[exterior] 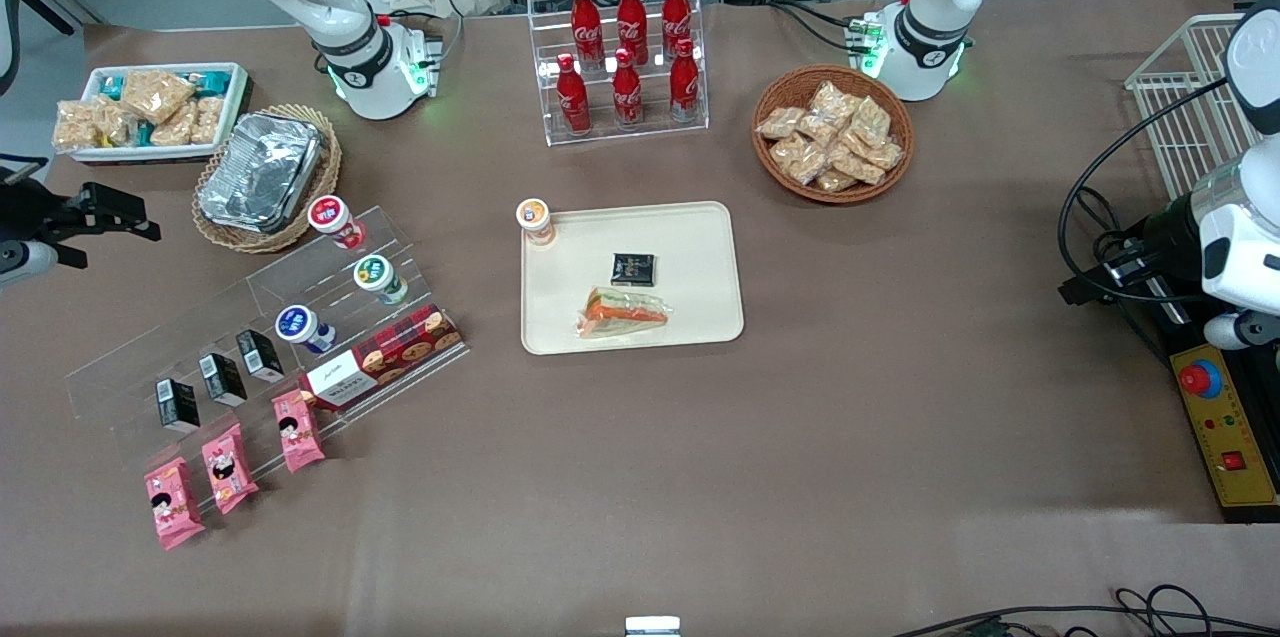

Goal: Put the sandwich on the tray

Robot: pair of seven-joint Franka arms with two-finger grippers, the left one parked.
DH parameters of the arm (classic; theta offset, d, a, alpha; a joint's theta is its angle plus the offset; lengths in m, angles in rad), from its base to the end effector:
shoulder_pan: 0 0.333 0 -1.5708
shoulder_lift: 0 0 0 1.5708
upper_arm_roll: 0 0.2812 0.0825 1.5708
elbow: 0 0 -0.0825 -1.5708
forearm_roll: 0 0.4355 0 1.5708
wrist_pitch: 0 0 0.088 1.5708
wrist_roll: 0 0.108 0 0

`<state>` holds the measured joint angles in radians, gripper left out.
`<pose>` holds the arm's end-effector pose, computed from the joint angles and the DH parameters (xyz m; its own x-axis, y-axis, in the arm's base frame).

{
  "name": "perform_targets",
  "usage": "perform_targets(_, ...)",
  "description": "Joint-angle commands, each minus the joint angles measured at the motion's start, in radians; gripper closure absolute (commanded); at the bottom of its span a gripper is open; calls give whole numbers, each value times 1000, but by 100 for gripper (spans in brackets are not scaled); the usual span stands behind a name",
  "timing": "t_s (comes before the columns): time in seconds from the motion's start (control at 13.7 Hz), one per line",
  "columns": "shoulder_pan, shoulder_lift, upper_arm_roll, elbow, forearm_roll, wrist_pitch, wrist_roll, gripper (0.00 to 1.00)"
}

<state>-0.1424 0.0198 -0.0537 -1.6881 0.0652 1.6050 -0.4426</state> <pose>0.5969 -0.1114 0.5185 0.9682 0.2413 -0.0657 0.2341 -0.9669 -0.1014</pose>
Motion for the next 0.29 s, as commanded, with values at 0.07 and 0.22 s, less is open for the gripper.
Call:
perform_targets(0.07, 15, 15, -5, 7, 10, 52, 203, 0)
perform_targets(0.22, 14, 6, -5, 2, 12, 41, 211, 0)
